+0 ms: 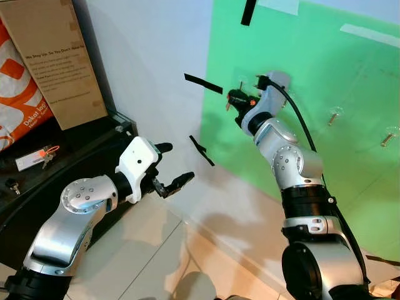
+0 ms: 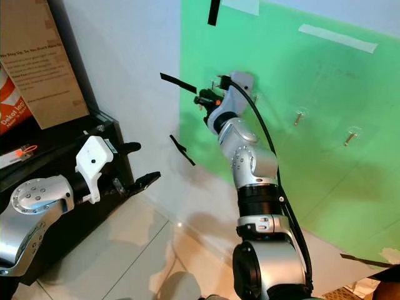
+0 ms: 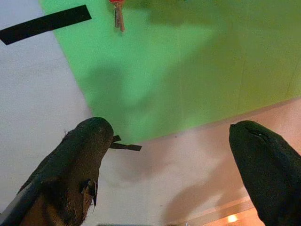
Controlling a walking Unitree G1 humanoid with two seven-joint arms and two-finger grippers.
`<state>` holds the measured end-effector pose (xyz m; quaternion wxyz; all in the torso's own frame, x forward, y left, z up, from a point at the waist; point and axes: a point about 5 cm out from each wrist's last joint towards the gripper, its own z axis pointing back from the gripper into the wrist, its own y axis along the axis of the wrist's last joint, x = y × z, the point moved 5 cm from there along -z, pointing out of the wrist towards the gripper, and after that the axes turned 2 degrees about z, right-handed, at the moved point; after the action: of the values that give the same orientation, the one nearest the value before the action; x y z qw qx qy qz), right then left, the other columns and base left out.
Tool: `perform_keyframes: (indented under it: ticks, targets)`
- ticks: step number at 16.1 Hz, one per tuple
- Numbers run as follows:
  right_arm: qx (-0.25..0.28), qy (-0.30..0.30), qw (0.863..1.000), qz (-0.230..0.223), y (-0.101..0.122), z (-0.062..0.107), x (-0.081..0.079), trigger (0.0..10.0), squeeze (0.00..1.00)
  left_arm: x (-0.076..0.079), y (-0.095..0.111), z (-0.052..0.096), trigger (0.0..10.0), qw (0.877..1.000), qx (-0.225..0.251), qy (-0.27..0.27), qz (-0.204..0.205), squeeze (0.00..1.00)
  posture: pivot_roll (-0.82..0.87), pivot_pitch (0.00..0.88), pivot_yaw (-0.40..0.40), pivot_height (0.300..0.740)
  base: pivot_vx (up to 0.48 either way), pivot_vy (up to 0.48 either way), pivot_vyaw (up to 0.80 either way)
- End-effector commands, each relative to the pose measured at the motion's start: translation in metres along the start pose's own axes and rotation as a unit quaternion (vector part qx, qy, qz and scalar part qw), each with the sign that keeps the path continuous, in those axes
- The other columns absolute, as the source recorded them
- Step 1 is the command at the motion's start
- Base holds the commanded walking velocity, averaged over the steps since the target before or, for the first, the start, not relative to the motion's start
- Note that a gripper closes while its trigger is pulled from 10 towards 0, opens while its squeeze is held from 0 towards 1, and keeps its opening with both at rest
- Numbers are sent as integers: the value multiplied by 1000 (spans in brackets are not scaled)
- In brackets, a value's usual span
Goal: Hang keys on a hook
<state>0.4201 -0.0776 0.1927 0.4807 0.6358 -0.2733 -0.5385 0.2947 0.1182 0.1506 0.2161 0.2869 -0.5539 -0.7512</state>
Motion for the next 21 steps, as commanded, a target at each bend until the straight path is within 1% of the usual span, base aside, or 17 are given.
perform_keyframes:
  ticks: [1, 5, 9, 11, 14, 19, 20, 21]
  targets:
    - [16, -8, 1000, -11, 11, -1, 3, 10000, 0, 0, 4, 1, 10000, 1000, 2, -2, -5, 0, 33, 0, -43, 740, 0, 0, 0]
    - [1, -30, 999, -42, 3, -1, 13, 10000, 0, 1, 4, 1, 10000, 1000, 2, -4, -3, 0, 31, 0, -41, 740, 0, 0, 0]
    - [-11, -53, 995, -89, -5, 0, 25, 10000, 0, 1, 4, 0, 10000, 1000, 1, -5, -3, 0, 30, 0, -39, 740, 0, 0, 0]
    - [-15, -59, 993, -106, -6, 1, 28, 10000, 0, 1, 5, 0, 10000, 1000, 1, -5, -3, 0, 29, 0, -38, 740, 0, 0, 0]
    - [-22, -62, 993, -100, -9, 1, 30, 10000, 0, 1, 5, -1, 10000, 1000, 1, -5, -5, 0, 30, 0, -38, 740, 0, 0, 0]
    - [-25, -58, 994, -92, -10, -1, 28, 10000, 0, 0, 8, -3, 10000, 1000, 7, -3, -7, 0, 31, 0, -39, 740, 0, 0, 0]
    - [-20, -52, 994, -96, -9, -1, 26, 10000, 1000, 0, 9, -3, 10000, 1000, 9, -2, -8, 0, 32, 0, -39, 740, 0, 0, 0]
    - [-21, -53, 994, -90, -9, -1, 26, 10000, 1000, -1, 9, -3, 10000, 1000, 10, -1, -8, 0, 32, 0, -39, 740, 0, 0, 0]
